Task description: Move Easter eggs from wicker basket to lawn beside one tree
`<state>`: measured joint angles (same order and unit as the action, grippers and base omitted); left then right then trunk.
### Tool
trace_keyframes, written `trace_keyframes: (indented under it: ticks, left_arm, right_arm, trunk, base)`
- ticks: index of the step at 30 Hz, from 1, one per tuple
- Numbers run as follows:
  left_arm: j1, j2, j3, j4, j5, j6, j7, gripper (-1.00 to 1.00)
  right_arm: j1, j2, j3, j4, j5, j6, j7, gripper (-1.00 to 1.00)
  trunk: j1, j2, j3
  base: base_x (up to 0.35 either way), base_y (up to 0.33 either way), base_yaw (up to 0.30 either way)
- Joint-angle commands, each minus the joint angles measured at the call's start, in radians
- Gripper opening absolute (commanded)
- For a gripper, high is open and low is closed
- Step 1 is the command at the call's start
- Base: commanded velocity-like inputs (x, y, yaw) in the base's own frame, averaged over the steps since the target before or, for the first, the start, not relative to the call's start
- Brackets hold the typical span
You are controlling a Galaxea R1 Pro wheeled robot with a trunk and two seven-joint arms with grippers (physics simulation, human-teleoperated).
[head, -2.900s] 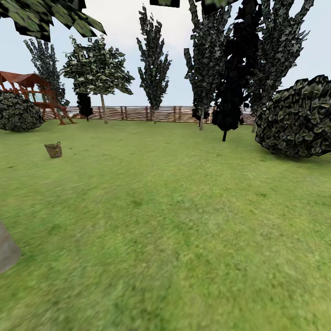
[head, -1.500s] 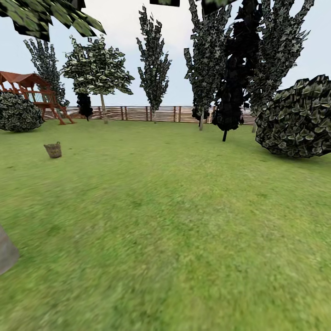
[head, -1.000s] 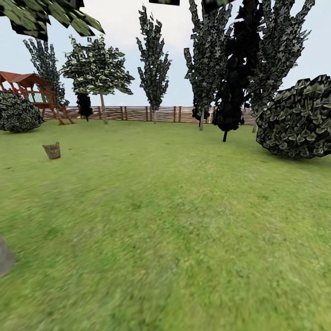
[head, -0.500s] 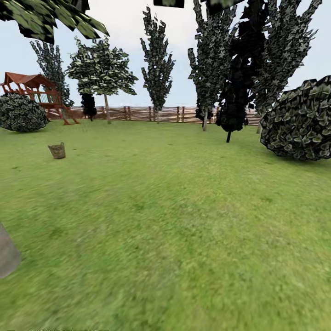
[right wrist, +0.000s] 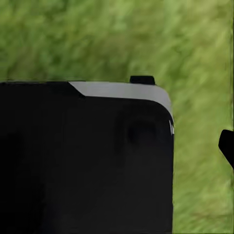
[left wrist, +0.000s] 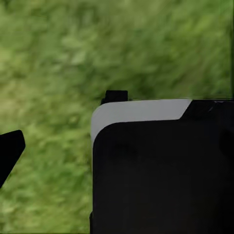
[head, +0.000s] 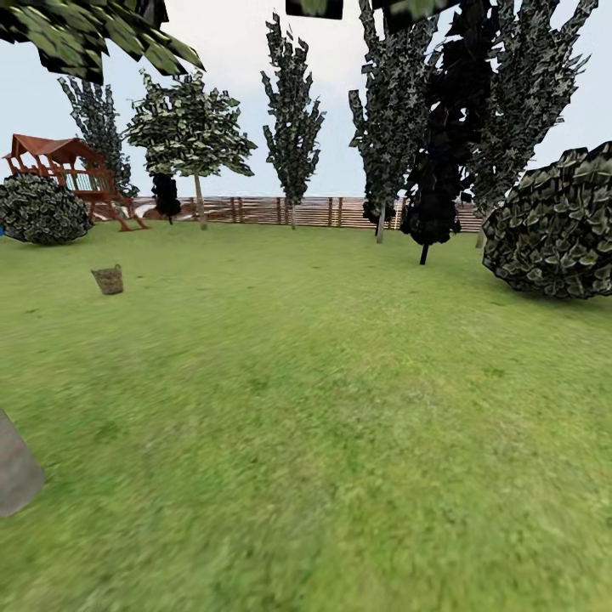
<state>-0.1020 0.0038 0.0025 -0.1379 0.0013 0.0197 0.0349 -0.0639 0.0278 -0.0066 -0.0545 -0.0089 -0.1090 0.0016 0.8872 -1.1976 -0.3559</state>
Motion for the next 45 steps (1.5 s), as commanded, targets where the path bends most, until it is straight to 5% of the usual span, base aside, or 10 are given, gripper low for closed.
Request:
trace_keyframes:
  ticks: [1,8,12,22,27,45]
  left_arm:
    - [-0.021,0.002,0.000,-0.002,0.000,0.003,0.003,1.00]
    - [-0.160,0.012,-0.001,-0.003,0.001,-0.002,0.003,1.00]
    - [-0.188,0.012,0.000,-0.011,0.002,-0.014,0.003,1.00]
    - [-0.195,0.021,-0.004,-0.041,0.000,-0.026,0.003,1.00]
    - [-0.196,0.012,-0.012,-0.029,-0.004,-0.098,0.003,1.00]
    - [-0.196,0.012,-0.009,-0.012,0.002,-0.113,0.002,1.00]
  right_arm:
    - [-0.029,0.000,-0.001,-0.013,-0.001,0.010,0.001,1.00]
    - [-0.232,0.013,-0.007,-0.080,-0.011,0.177,-0.031,1.00]
    - [-0.270,0.021,-0.010,-0.127,-0.014,0.196,-0.074,1.00]
    - [-0.274,0.011,-0.009,-0.149,-0.016,0.151,-0.090,1.00]
    - [-0.269,0.013,-0.025,-0.149,-0.032,0.093,-0.089,1.00]
    - [-0.262,0.013,-0.039,-0.138,-0.044,0.075,-0.092,1.00]
  trunk:
    - [-0.004,0.007,0.002]
    - [-0.031,0.056,0.024]
    - [-0.046,0.084,0.036]
    - [-0.085,0.154,0.068]
    - [-0.104,0.189,0.083]
    - [-0.173,0.315,0.140]
  base:
    - [0.000,0.000,0.000]
    - [0.000,0.000,0.000]
    - [0.000,0.000,0.000]
    - [0.000,0.000,0.000]
    - [0.000,0.000,0.000]
    - [0.000,0.000,0.000]
